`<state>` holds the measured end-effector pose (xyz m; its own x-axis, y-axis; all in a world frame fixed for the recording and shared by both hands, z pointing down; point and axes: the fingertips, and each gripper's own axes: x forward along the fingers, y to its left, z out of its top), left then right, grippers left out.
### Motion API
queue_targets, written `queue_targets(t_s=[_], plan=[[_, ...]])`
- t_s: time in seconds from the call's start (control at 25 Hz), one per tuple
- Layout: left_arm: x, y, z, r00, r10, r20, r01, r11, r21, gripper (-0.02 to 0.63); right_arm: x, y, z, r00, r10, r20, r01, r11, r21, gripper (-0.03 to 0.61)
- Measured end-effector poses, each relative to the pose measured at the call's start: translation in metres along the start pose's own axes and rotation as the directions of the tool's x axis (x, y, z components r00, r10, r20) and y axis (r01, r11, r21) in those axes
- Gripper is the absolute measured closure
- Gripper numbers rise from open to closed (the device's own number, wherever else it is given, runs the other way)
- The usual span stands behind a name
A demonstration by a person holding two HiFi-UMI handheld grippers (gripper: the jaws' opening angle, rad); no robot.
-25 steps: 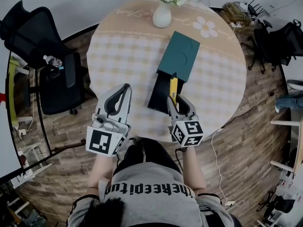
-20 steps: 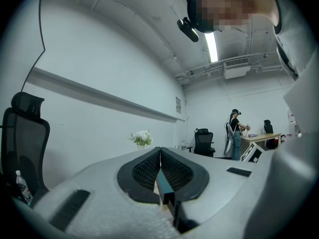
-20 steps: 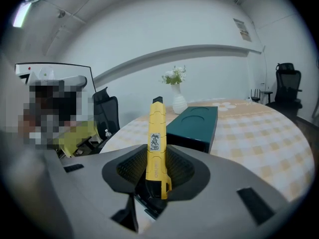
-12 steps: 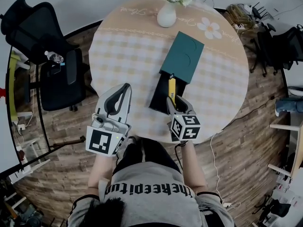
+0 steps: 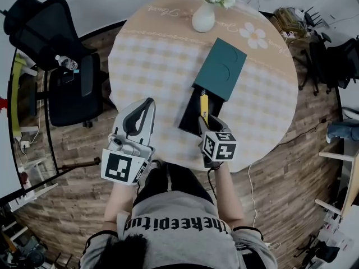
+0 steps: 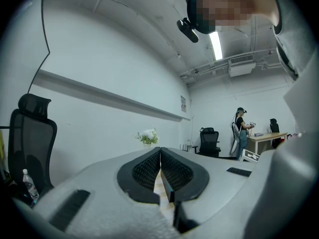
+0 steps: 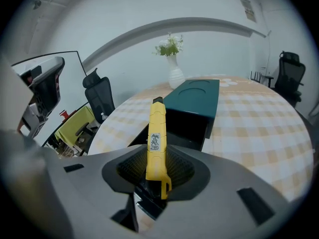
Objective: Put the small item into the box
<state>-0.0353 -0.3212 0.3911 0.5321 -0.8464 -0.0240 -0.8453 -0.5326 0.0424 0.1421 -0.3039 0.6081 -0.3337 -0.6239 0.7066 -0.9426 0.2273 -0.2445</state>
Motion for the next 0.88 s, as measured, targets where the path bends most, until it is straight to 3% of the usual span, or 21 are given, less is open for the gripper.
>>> queue_targets(t_s=[0.28,0.52,0.88], plan=[[0.012,-0.027,0.001,1.000,0.020,-0.011,-0.020,1.000,0.007,0.597,-0.007,-0.031,-0.011,0.997,-0.007,-0.071,0.008,1.000,0.014,0.459],[-0.005,0.009,-0.002,0.999,0.034,-0.007,-0.034,0.999,-0.001,0.597,0.015,-0.002,-0.009,0.994,-0.023,-0.103,0.024,1.000,-0.001,0.459],[-0.005,0.011,-0.002,0.999,0.040,-0.009,-0.040,0.999,0.000,0.597,0.022,-0.005,-0.019,0.983,-0.044,-0.180,0.042,0.999,-0.017,0.459]])
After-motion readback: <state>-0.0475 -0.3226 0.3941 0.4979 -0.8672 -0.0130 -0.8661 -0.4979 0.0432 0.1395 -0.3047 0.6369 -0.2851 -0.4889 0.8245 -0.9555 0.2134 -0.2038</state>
